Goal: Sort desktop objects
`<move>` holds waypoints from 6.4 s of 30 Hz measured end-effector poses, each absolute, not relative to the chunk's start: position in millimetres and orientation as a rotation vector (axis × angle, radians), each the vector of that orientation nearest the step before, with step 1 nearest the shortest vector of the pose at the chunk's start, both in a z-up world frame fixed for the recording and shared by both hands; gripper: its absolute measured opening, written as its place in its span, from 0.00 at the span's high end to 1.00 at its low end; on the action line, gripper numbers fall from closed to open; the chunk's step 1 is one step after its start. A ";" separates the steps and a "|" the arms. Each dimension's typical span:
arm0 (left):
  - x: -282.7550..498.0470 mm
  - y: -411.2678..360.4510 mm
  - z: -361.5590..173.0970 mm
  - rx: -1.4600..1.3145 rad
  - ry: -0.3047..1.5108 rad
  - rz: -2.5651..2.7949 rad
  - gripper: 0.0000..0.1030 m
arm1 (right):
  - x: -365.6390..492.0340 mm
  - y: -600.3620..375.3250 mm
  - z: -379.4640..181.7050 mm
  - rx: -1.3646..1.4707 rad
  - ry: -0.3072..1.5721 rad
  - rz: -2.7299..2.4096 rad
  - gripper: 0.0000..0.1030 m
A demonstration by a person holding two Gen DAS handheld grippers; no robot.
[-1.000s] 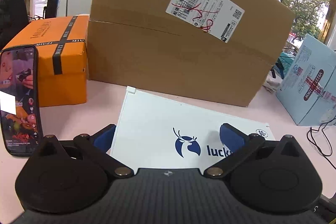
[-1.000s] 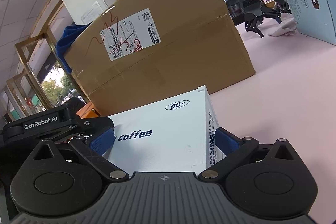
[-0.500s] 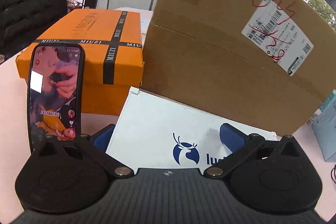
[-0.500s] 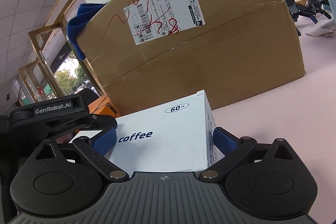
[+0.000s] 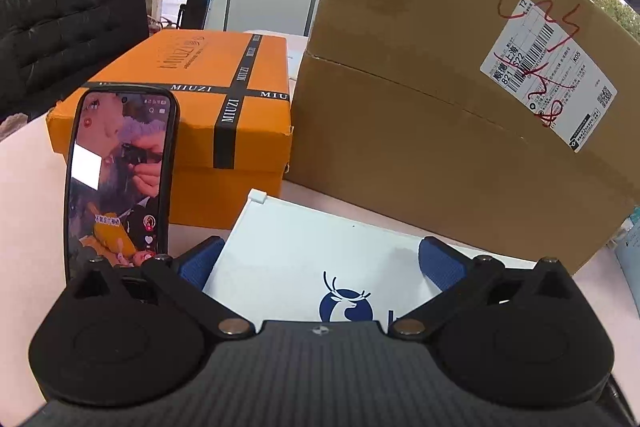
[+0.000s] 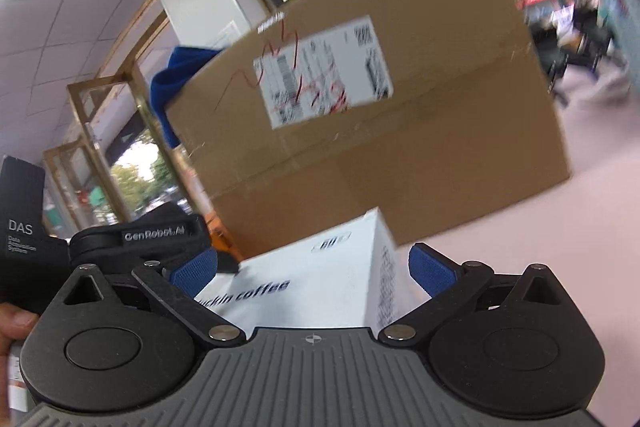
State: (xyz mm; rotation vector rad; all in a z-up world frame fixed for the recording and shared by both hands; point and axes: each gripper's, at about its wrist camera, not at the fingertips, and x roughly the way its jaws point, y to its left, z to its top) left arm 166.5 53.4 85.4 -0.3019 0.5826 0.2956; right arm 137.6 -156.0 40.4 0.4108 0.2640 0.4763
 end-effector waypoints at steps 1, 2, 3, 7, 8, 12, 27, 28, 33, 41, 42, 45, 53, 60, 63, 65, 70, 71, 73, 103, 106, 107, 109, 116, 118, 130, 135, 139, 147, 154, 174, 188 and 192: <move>163.9 52.6 86.7 -0.301 0.569 0.298 0.00 | 132.5 -155.3 44.2 0.384 0.247 0.438 0.00; 160.6 52.2 88.3 -0.306 0.548 0.306 0.00 | 127.6 -154.6 48.0 0.358 0.231 0.400 0.00; 156.0 52.1 90.3 -0.314 0.517 0.322 0.00 | 122.2 -155.3 52.4 0.347 0.217 0.387 0.00; 121.3 50.0 100.2 -0.391 0.277 0.372 0.00 | 97.2 -166.5 70.6 0.342 0.159 0.391 0.00; 110.8 49.3 102.6 -0.416 0.203 0.375 0.00 | 89.8 -171.8 73.8 0.332 0.135 0.375 0.00; 74.9 32.3 109.6 -0.429 0.013 0.182 0.00 | 61.0 -204.2 76.6 0.288 0.020 0.320 0.00; 84.5 -162.6 75.4 -0.169 0.278 -0.233 0.00 | 86.7 -332.5 61.2 0.247 0.143 -0.079 0.00; 93.2 -169.1 69.7 -0.164 0.297 -0.252 0.00 | 88.3 -340.0 58.7 0.230 0.150 -0.096 0.00; 140.2 -199.4 32.9 -0.126 0.377 -0.268 0.00 | 111.6 -364.6 33.6 0.110 0.247 -0.211 0.00; 191.2 -193.6 -1.0 -0.088 0.637 -0.244 0.00 | 140.6 -364.9 5.1 0.101 0.559 -0.294 0.00; 190.8 -197.1 -2.1 -0.051 0.644 -0.248 0.00 | 141.4 -362.6 3.1 0.090 0.584 -0.304 0.00; 190.6 -201.9 -3.8 -0.004 0.653 -0.246 0.00 | 145.4 -363.6 -4.9 0.092 0.657 -0.328 0.00; 189.8 -199.9 -3.1 -0.002 0.654 -0.245 0.00 | 144.5 -362.0 -5.4 0.091 0.656 -0.339 0.00; 189.9 -201.1 -3.3 0.066 0.667 -0.240 0.00 | 145.2 -355.3 -5.1 0.119 0.658 -0.409 0.00; 190.0 -200.6 -3.8 0.065 0.664 -0.240 0.00 | 149.4 -355.2 -5.4 0.123 0.655 -0.405 0.00; 190.2 -200.3 -4.1 0.065 0.663 -0.240 0.00 | 147.9 -356.0 -5.0 0.123 0.654 -0.405 0.00; 190.6 -200.2 -4.5 0.066 0.662 -0.240 0.00 | 144.1 -357.2 -4.3 0.125 0.653 -0.404 0.00; 190.5 -200.0 -4.4 0.066 0.662 -0.240 0.00 | 143.8 -357.5 -4.2 0.125 0.653 -0.405 0.00; 190.7 -200.0 -4.6 0.066 0.662 -0.240 0.00 | 143.8 -357.1 -4.4 0.125 0.653 -0.405 0.00; 190.5 -200.1 -4.7 0.068 0.661 -0.238 0.00 | 143.5 -357.1 -4.8 0.127 0.652 -0.405 0.00; 190.4 -200.3 -4.8 0.067 0.661 -0.237 0.00 | 143.5 -357.1 -4.8 0.127 0.652 -0.405 0.00; 190.3 -200.4 -4.8 0.067 0.661 -0.237 0.00 | 143.5 -357.2 -4.8 0.127 0.652 -0.404 0.00; 190.2 -200.7 -4.8 0.067 0.661 -0.236 0.00 | 143.5 -357.1 -4.8 0.127 0.652 -0.404 0.00; 190.4 -201.7 -5.3 0.079 0.661 -0.233 0.00 | 140.0 -358.7 -4.3 0.134 0.651 -0.406 0.00; 190.3 -201.7 -5.5 0.079 0.661 -0.233 0.00 | 137.8 -358.6 -3.9 0.132 0.653 -0.413 0.00; 190.2 -200.6 -5.7 0.078 0.661 -0.233 0.00 | 133.2 -355.9 -3.2 0.112 0.660 -0.420 0.00; 190.0 -201.0 -5.6 0.079 0.661 -0.232 0.00 | 131.7 -357.0 -3.4 0.118 0.660 -0.421 0.00; 189.8 -201.9 -5.5 0.078 0.661 -0.232 0.00 | 130.6 -356.9 -3.4 0.121 0.660 -0.423 0.00; 190.2 -202.4 -5.8 0.076 0.661 -0.232 0.00 | 129.2 -356.3 -3.1 0.124 0.660 -0.428 0.00; 190.3 -202.3 -5.9 0.076 0.661 -0.232 0.00 | 129.4 -356.7 -3.1 0.126 0.660 -0.427 0.00; 189.9 -201.9 -5.7 0.076 0.661 -0.233 0.00 | 129.1 -357.2 -3.3 0.127 0.659 -0.428 0.00; 189.8 -201.9 -5.6 0.076 0.661 -0.233 0.00 | 129.0 -356.5 -3.4 0.127 0.659 -0.429 0.00; 189.8 -201.9 -5.7 0.076 0.661 -0.233 0.00 | 128.8 -356.5 -3.5 0.127 0.659 -0.429 0.00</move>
